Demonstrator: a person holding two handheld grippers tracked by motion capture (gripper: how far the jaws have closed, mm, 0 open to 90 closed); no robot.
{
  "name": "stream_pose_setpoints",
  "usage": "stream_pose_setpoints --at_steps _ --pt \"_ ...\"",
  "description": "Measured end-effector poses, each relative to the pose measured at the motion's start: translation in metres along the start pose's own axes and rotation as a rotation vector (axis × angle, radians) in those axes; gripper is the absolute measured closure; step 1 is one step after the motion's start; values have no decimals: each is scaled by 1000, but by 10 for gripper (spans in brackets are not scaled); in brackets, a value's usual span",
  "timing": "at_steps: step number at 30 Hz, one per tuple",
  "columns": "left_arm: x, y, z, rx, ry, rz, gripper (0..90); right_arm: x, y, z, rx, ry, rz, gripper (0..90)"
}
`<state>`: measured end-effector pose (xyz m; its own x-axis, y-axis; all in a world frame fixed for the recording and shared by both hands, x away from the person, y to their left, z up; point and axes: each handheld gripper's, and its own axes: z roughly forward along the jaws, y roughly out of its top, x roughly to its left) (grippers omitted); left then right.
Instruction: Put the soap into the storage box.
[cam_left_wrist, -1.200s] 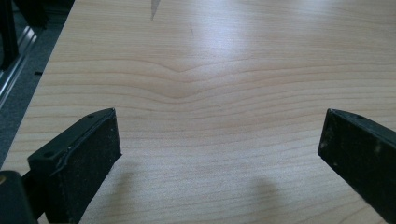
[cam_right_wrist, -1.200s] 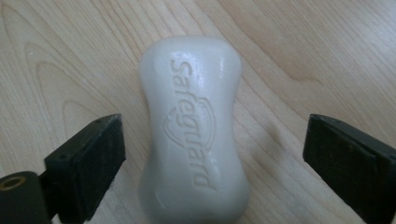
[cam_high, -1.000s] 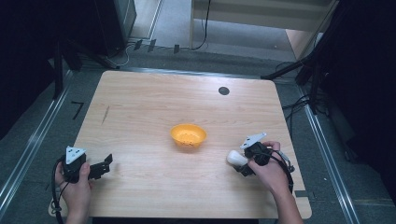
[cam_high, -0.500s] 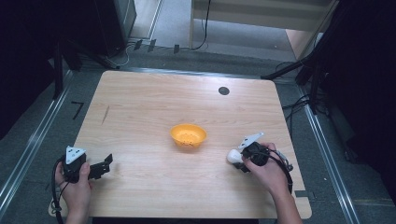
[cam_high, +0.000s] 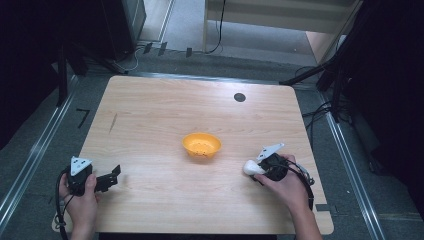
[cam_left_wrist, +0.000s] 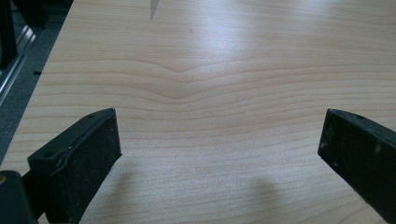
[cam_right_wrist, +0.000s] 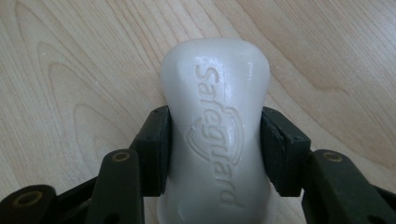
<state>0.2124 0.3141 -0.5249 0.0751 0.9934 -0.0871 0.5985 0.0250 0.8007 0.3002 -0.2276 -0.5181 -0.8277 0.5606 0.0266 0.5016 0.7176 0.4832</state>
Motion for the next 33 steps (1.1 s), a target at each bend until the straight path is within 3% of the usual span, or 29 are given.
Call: stream_pose_setpoints --at_steps 13,20,29,33 --pt "1 0 0 8 -3 1 0 -3 8 -1 15 14 -30 510" --pt "0 0 0 8 -3 1 0 -3 27 -10 -23 11 -68 510" --pt "0 0 1 8 -3 1 0 -3 51 -15 -33 20 -131 510" --pt "-1 0 1 12 4 13 0 -1 68 -13 -28 33 -186 510"
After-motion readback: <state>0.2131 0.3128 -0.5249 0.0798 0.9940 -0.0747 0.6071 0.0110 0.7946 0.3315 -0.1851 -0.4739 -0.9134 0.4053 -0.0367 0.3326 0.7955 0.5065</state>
